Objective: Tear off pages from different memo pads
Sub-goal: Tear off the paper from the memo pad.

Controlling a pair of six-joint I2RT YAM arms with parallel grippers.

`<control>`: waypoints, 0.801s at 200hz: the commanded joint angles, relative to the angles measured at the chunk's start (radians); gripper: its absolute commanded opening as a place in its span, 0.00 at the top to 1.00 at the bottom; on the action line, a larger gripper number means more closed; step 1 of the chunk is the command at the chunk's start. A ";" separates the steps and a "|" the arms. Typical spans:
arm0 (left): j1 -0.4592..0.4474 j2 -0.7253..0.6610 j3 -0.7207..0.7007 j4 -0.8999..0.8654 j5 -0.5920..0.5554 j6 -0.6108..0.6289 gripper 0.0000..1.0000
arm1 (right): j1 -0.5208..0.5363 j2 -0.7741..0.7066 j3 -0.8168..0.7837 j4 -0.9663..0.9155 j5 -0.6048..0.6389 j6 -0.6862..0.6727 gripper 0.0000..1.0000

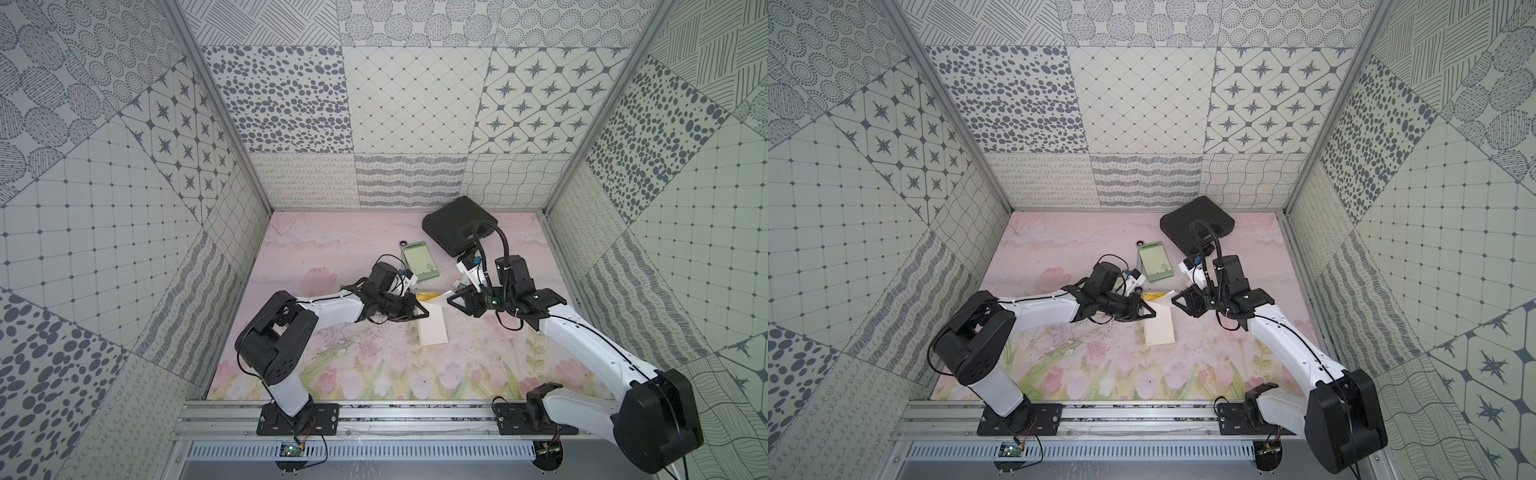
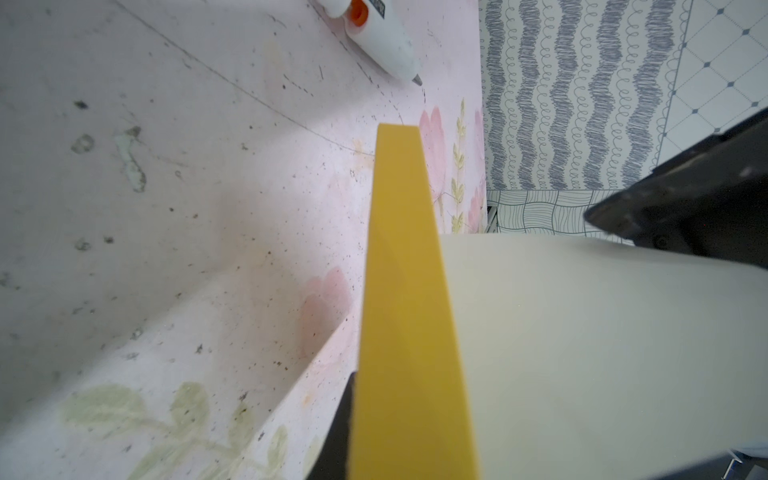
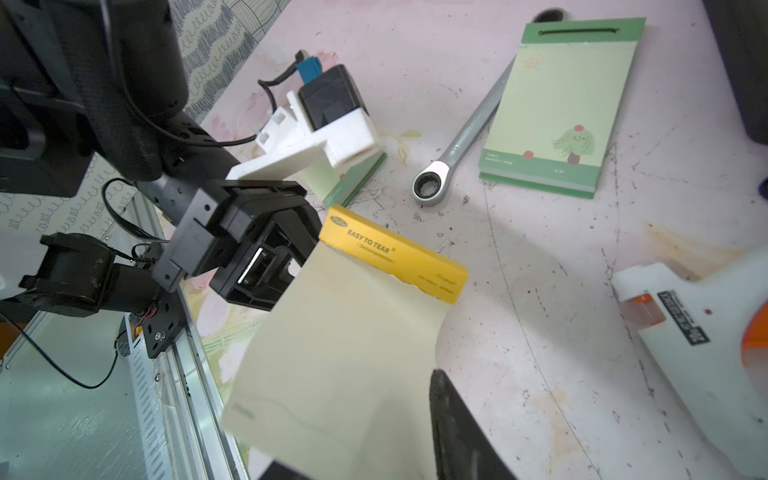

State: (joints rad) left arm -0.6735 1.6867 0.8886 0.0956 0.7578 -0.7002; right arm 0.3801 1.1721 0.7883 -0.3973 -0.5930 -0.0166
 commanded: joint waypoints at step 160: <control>0.000 -0.018 0.115 -0.262 0.088 0.149 1.00 | 0.121 -0.014 -0.008 0.116 0.070 -0.106 0.86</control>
State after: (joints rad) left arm -0.6735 1.6672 0.9787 -0.1566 0.7746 -0.5915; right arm 0.4999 1.1641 0.7887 -0.3290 -0.4702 -0.0975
